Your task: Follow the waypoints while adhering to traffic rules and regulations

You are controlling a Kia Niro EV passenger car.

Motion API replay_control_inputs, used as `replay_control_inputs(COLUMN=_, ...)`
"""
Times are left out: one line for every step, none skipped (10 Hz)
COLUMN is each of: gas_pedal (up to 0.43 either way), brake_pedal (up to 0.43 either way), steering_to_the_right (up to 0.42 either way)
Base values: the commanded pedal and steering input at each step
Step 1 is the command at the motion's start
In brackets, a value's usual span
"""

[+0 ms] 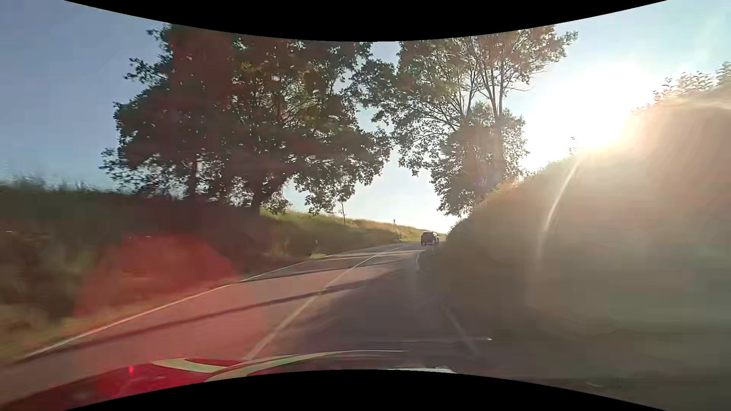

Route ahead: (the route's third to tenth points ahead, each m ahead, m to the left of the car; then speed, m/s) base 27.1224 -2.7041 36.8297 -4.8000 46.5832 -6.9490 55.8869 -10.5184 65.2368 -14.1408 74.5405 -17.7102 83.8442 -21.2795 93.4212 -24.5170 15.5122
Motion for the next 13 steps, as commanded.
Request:
replay_control_inputs(gas_pedal=0.268, brake_pedal=0.0, steering_to_the_right=0.038)
replay_control_inputs(gas_pedal=0.268, brake_pedal=0.0, steering_to_the_right=0.038)
replay_control_inputs(gas_pedal=0.28, brake_pedal=0.0, steering_to_the_right=0.037)
replay_control_inputs(gas_pedal=0.287, brake_pedal=0.0, steering_to_the_right=0.035)
replay_control_inputs(gas_pedal=0.287, brake_pedal=0.0, steering_to_the_right=0.034)
replay_control_inputs(gas_pedal=0.287, brake_pedal=0.0, steering_to_the_right=0.033)
replay_control_inputs(gas_pedal=0.299, brake_pedal=0.0, steering_to_the_right=0.032)
replay_control_inputs(gas_pedal=0.299, brake_pedal=0.0, steering_to_the_right=0.032)
replay_control_inputs(gas_pedal=0.299, brake_pedal=0.0, steering_to_the_right=0.032)
replay_control_inputs(gas_pedal=0.299, brake_pedal=0.0, steering_to_the_right=0.032)
replay_control_inputs(gas_pedal=0.299, brake_pedal=0.0, steering_to_the_right=0.034)
replay_control_inputs(gas_pedal=0.299, brake_pedal=0.0, steering_to_the_right=0.04)
replay_control_inputs(gas_pedal=0.299, brake_pedal=0.0, steering_to_the_right=0.046)
